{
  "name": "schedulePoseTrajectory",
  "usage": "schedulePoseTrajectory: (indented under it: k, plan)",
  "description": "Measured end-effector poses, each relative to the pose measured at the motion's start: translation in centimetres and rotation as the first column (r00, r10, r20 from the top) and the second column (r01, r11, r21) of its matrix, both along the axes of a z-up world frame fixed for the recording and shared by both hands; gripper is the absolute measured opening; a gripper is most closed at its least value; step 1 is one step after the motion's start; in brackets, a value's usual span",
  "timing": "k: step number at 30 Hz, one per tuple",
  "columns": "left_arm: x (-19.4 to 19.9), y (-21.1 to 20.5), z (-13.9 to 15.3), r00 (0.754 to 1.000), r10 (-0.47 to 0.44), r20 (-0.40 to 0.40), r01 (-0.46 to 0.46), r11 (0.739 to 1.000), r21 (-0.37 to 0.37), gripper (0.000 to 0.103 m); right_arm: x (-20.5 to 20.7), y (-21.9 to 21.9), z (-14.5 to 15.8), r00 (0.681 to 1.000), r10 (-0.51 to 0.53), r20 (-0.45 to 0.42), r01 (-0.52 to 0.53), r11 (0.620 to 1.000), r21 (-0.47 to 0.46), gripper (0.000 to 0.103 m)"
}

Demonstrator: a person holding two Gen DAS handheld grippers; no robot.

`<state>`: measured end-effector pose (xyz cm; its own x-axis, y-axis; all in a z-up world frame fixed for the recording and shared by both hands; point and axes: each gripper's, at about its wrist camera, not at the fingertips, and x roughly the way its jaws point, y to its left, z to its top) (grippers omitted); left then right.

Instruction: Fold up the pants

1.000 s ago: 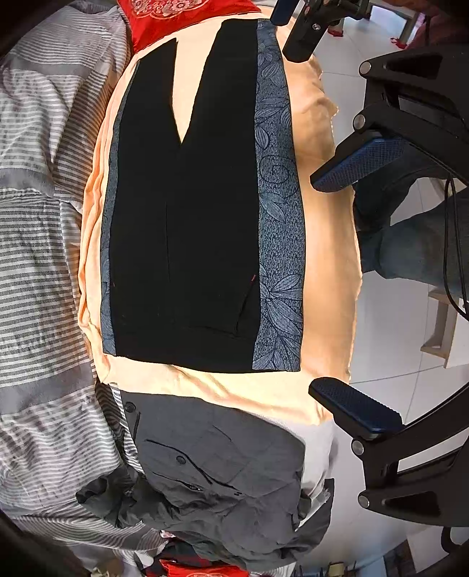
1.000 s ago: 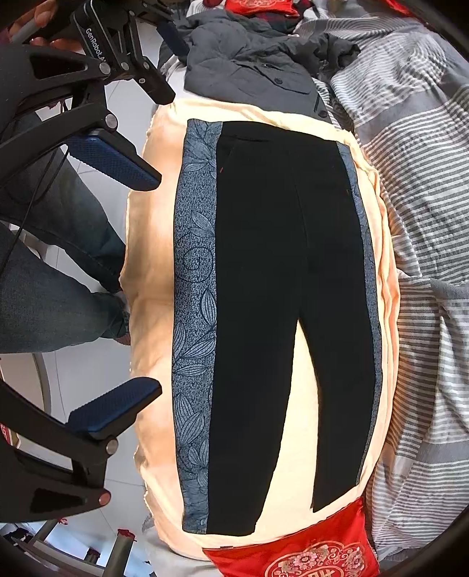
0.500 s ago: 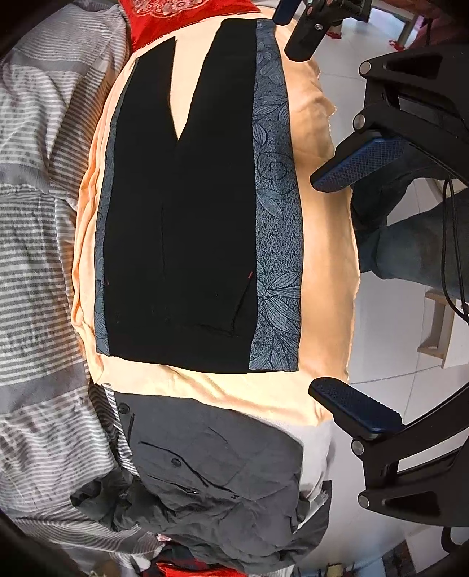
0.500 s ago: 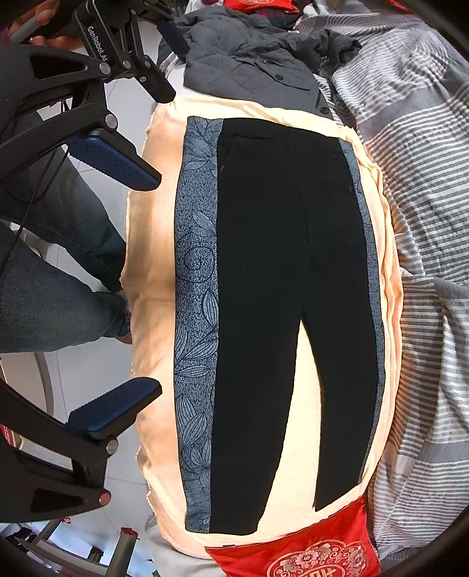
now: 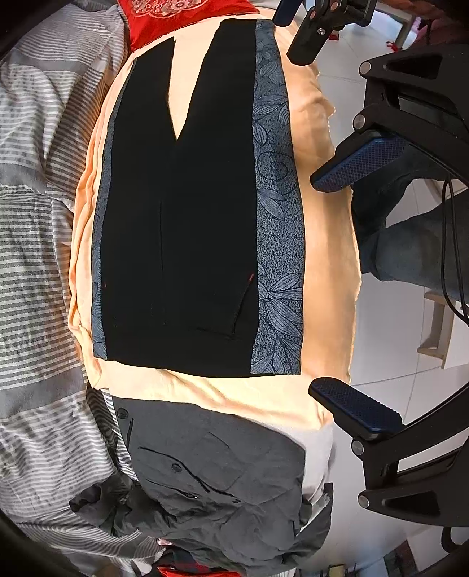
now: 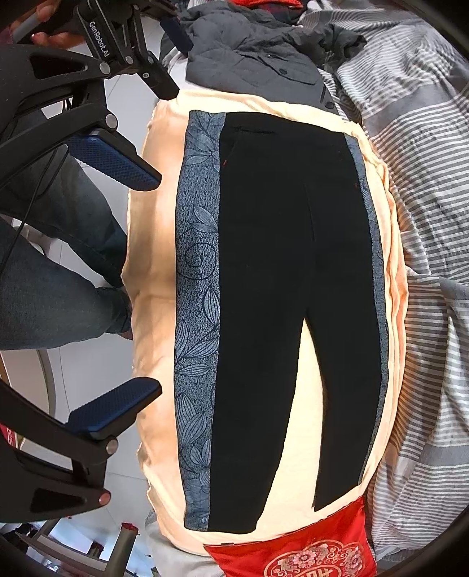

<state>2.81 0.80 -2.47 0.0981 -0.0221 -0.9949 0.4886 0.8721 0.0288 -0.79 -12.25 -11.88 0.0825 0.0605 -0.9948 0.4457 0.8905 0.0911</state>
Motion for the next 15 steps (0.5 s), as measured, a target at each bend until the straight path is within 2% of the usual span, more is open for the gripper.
schedulePoseTrajectory:
  k: [15]
  plan:
    - [0.85,-0.20,-0.51,1.000,-0.003,-0.005,0.003,1.000,0.010,0.103,0.43,-0.83,-0.61,1.000,-0.025,-0.015,0.025,1.000,-0.003,0.103]
